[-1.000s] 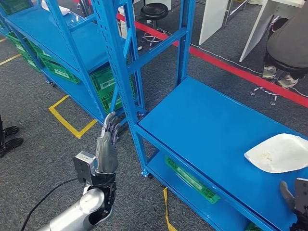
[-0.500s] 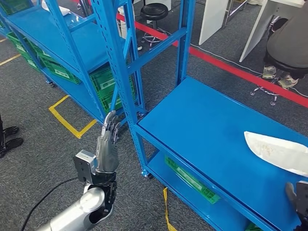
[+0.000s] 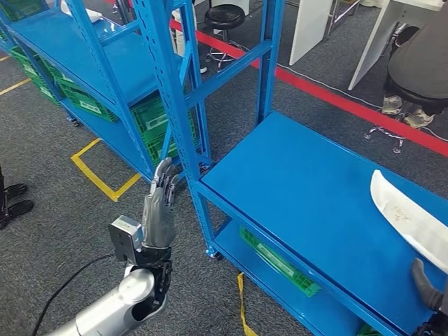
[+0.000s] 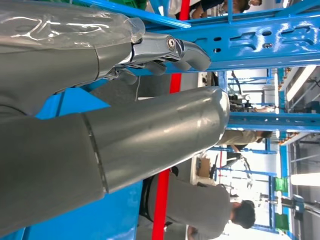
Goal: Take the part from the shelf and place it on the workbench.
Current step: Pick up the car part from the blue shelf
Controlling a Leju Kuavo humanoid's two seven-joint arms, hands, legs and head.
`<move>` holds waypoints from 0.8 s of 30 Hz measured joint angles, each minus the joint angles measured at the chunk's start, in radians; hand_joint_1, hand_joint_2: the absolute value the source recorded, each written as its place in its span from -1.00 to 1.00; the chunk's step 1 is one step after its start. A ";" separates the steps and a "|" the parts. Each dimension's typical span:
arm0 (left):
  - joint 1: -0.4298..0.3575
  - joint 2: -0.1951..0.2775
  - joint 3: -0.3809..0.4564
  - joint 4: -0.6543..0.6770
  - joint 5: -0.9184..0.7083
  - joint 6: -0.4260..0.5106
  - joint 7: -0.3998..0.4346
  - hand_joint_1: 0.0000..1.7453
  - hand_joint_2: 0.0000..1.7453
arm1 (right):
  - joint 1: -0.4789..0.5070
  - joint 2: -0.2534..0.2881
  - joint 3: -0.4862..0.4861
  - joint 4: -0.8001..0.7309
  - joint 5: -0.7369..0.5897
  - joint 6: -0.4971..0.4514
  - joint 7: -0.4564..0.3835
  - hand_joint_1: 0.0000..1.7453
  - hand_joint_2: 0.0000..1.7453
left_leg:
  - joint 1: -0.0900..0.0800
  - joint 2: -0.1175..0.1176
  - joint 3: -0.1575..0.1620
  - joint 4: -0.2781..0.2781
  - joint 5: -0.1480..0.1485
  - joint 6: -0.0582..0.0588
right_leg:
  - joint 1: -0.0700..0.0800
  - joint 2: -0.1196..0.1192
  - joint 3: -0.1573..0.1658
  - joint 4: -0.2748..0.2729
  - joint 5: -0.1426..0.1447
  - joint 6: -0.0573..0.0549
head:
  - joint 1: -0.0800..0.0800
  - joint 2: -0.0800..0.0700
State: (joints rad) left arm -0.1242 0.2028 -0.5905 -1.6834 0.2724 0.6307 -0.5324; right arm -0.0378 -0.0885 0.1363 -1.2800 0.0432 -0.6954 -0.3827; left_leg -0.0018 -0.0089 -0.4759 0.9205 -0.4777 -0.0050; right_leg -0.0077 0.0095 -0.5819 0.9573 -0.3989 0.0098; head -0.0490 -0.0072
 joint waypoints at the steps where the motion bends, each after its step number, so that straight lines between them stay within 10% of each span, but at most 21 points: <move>1: -0.002 0.000 0.000 0.001 0.000 -0.004 -0.001 -1.00 -1.00 | -0.003 0.000 0.005 0.005 0.005 0.000 -0.002 -1.00 1.00 | 0.000 0.000 0.000 0.000 0.000 0.000 | 0.000 0.000 0.000 0.000 0.000 0.000 | 0.000 0.000; 4: -0.008 0.000 0.000 0.006 0.004 -0.017 -0.007 -1.00 -1.00 | -0.015 -0.005 0.020 0.018 0.041 0.001 0.044 -1.00 1.00 | 0.000 0.000 0.000 0.000 0.000 0.000 | 0.000 0.000 0.000 0.000 0.000 0.000 | 0.000 0.000; 13: -0.014 -0.002 0.000 0.022 0.002 -0.064 -0.018 -1.00 -1.00 | -0.150 -0.192 0.136 -0.040 0.380 0.278 0.631 -1.00 1.00 | -0.001 0.001 0.000 0.002 0.001 0.001 | -0.003 0.001 0.000 0.000 0.001 0.001 | 0.000 0.000; 24: 0.006 -0.004 0.000 0.025 -0.003 -0.050 -0.020 -1.00 -1.00 | -0.325 -0.321 0.278 -0.117 0.461 0.517 0.724 -1.00 1.00 | -0.001 0.000 0.000 0.002 0.001 0.001 | -0.002 0.000 0.000 0.000 0.001 0.001 | 0.000 0.000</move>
State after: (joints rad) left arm -0.1182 0.1991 -0.5905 -1.6587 0.2690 0.5808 -0.5520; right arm -0.3627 -0.4100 0.4141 -1.3966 0.5038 -0.1782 0.3416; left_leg -0.0031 -0.0089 -0.4763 0.9225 -0.4770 -0.0040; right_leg -0.0095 0.0094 -0.5819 0.9575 -0.3975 0.0112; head -0.0489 -0.0072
